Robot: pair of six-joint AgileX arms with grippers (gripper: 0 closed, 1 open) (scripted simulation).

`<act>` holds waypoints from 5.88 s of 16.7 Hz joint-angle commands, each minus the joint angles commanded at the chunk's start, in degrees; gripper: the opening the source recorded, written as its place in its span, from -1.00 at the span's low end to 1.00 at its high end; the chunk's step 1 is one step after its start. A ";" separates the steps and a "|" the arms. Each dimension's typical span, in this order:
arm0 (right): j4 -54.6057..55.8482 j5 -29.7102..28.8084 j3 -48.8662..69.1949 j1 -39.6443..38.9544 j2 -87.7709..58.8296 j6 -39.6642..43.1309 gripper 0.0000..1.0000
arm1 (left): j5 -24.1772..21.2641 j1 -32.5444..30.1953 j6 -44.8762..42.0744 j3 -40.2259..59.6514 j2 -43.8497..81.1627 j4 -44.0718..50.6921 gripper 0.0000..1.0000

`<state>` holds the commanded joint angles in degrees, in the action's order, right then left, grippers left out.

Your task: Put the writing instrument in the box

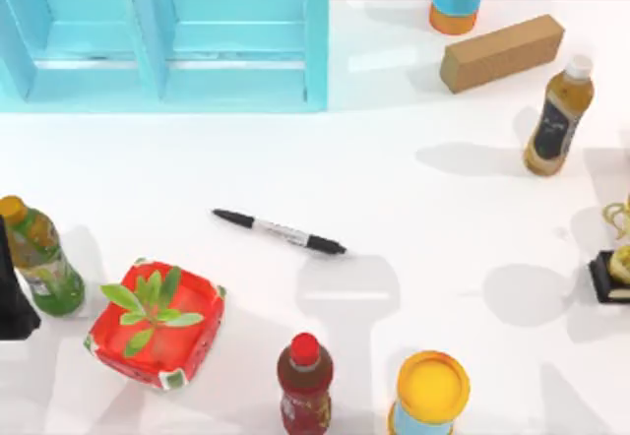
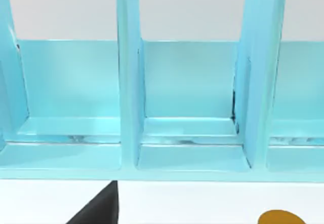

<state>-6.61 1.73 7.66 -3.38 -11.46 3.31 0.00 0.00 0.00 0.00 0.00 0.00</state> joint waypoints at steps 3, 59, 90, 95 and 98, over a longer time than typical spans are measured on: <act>-6.43 1.45 9.10 -3.01 -12.01 3.17 1.00 | 0.00 0.00 0.00 0.00 0.00 0.00 1.00; -50.84 18.57 115.34 -33.84 -138.34 22.81 -0.36 | 0.00 0.00 0.00 0.00 0.00 0.00 1.00; -76.63 16.53 144.74 -32.45 -138.08 23.88 -1.00 | 0.00 0.00 0.00 0.00 0.00 0.00 1.00; -77.83 16.49 146.62 -25.79 -134.11 15.13 -1.00 | 0.00 0.00 0.00 0.00 0.00 0.00 1.00; -79.82 14.80 146.90 -17.77 -130.13 4.47 -1.00 | 0.00 0.00 0.00 0.00 0.00 0.00 1.00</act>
<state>-86.43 16.53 154.56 -21.15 -141.58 7.78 0.00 0.00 0.00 0.00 0.00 0.00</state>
